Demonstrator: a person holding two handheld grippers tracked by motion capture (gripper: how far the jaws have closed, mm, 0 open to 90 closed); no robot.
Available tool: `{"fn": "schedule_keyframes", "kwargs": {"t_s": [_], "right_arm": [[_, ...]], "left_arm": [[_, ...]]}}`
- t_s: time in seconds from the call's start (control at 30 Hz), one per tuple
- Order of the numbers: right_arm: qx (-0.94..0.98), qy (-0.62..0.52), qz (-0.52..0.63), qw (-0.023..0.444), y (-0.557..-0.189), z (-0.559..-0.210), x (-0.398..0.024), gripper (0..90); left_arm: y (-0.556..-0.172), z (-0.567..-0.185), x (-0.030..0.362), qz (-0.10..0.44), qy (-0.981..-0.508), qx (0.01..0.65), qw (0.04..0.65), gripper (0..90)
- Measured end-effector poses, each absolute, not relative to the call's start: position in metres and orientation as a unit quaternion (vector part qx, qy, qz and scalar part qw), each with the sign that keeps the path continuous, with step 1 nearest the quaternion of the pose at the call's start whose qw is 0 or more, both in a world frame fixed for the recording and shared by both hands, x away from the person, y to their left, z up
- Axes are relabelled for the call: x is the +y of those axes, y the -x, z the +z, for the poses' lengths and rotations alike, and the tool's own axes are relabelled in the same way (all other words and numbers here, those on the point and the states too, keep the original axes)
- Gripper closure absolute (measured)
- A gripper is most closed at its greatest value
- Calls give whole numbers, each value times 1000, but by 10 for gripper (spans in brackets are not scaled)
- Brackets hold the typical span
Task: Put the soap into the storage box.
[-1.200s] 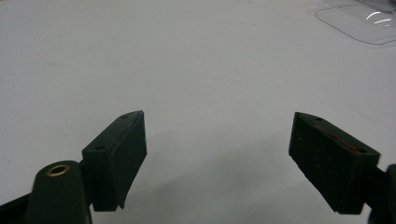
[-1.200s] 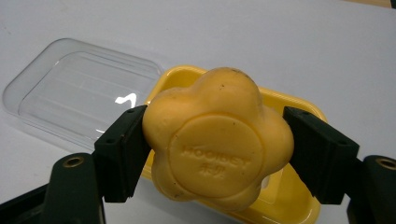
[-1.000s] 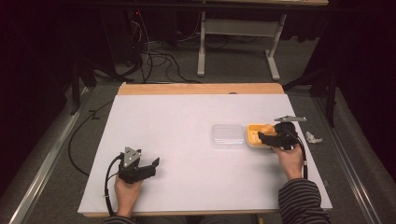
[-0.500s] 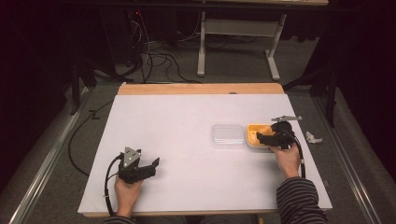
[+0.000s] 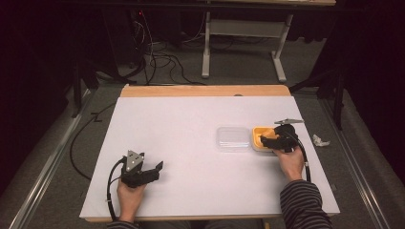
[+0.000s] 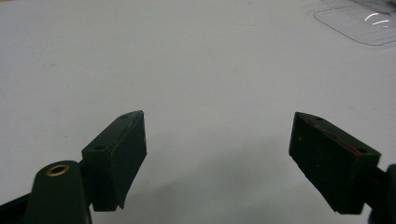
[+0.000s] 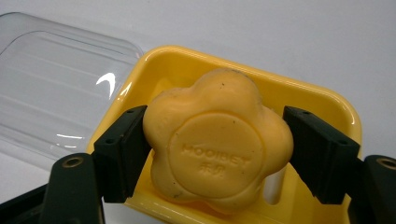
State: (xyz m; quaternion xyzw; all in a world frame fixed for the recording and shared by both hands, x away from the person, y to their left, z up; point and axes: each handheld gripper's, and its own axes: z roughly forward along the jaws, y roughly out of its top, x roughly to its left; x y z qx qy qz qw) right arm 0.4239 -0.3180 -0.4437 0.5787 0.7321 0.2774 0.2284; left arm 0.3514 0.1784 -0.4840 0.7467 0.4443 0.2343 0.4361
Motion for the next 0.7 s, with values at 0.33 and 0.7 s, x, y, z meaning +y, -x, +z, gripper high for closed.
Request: {"fn": "schedule_keyframes", "kwargs": {"t_s": [0.33,0.7], "right_arm": [[728,-581,279,235,-427,-448,-315,267],[726,-580,275,245,-426,-447,-316,260]], "left_arm": [[-351,-484,178,235,-747,444,436,194],[-351,-484,178,236,-747,444,436,194]]}}
